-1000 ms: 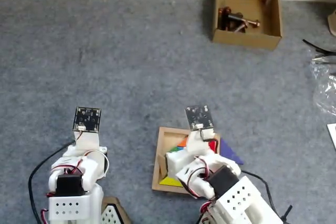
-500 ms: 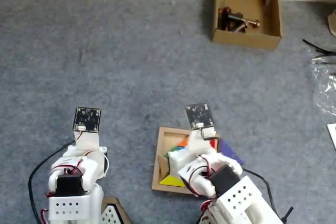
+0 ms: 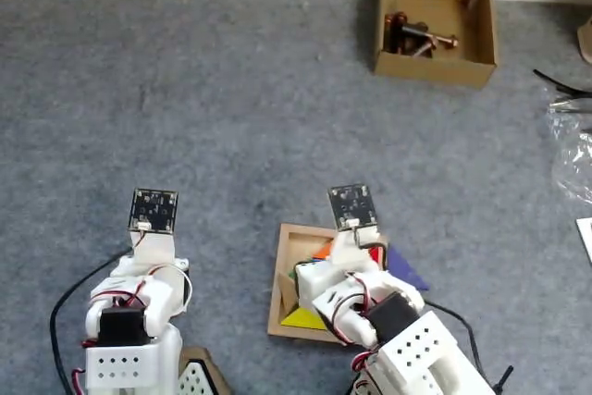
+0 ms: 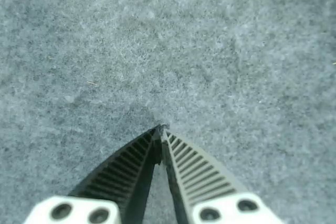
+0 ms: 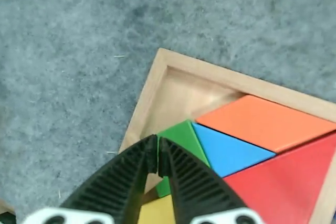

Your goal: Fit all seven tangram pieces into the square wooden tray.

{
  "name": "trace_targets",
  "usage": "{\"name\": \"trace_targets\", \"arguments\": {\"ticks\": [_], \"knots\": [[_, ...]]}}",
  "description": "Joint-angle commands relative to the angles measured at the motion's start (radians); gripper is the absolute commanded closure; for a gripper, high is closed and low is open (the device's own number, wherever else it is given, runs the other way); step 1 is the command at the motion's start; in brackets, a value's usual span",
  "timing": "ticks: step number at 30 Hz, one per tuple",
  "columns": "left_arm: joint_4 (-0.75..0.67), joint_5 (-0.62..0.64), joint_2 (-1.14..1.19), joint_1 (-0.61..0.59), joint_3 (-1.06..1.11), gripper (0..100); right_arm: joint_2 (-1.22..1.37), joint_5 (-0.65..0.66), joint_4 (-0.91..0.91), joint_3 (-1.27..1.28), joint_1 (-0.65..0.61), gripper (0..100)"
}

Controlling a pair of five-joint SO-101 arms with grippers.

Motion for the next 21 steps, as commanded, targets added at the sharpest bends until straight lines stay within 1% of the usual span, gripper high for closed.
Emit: {"name": "trace_targets", "arguments": {"ticks": [1,5,7,18,21], "knots": [[0.005,0.005,0.002,-0.010,0.021,99,-0.010,0.008,-0.022,-0.004,-0.045,99.3],[0.005,0.005,0.002,-0.010,0.021,99,-0.016,0.008,-0.024,0.047,-0.133,99.3],[0.005,0.005,0.002,-0.010,0.021,99,-0.016,0.008,-0.024,0.059,-0.151,99.3],[0.005,0.005,0.002,-0.010,0.021,99,-0.016,0.008,-0.021,0.061,-0.157,99.3],[0.005,0.005,0.002,-0.010,0.021,99,-0.016,0.008,0.019,0.054,-0.157,99.3]]}}
